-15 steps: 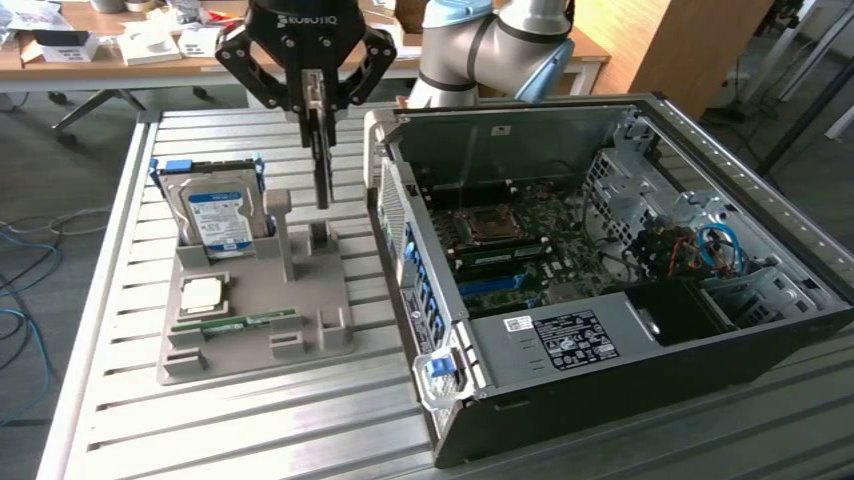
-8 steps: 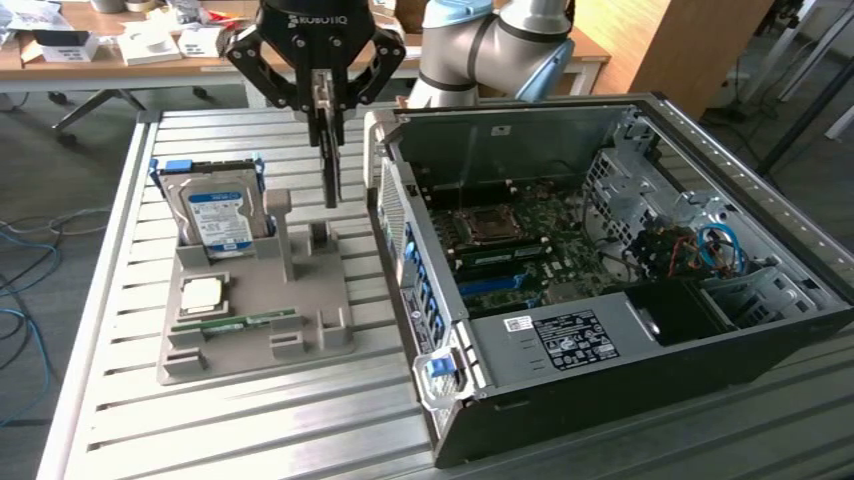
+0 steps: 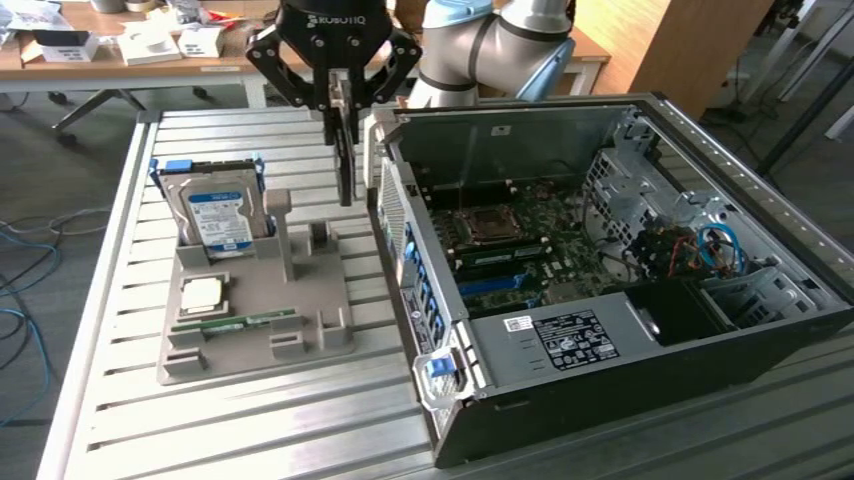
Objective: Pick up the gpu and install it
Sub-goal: 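Pick up the gpu and move the gpu toward the slot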
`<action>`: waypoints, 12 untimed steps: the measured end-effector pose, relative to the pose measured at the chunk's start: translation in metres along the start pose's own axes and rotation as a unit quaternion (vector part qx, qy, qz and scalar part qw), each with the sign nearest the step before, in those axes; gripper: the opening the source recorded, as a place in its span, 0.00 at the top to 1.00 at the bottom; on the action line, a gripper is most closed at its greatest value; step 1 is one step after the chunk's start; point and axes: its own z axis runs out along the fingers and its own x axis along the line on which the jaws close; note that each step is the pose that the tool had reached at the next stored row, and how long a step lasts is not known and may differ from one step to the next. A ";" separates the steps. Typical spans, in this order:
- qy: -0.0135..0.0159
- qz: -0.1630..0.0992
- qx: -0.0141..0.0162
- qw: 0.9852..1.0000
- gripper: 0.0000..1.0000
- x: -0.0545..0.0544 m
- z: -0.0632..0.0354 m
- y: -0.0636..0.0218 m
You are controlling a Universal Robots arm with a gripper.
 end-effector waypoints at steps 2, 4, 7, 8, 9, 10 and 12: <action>0.000 0.000 -0.001 1.000 0.74 -0.004 0.0001 0.0002; 0.000 0.000 -0.001 1.000 0.74 -0.008 0.0002 0.0005; 0.000 0.000 -0.002 1.000 0.74 -0.015 0.0003 0.0008; 0.000 0.000 -0.002 1.000 0.74 -0.017 0.0004 0.0010; 0.000 0.000 -0.003 1.000 0.74 -0.020 0.0005 0.0011; 0.000 0.000 -0.003 1.000 0.74 -0.022 0.0005 0.0012; 0.000 0.000 -0.003 1.000 0.74 -0.028 0.0006 0.0015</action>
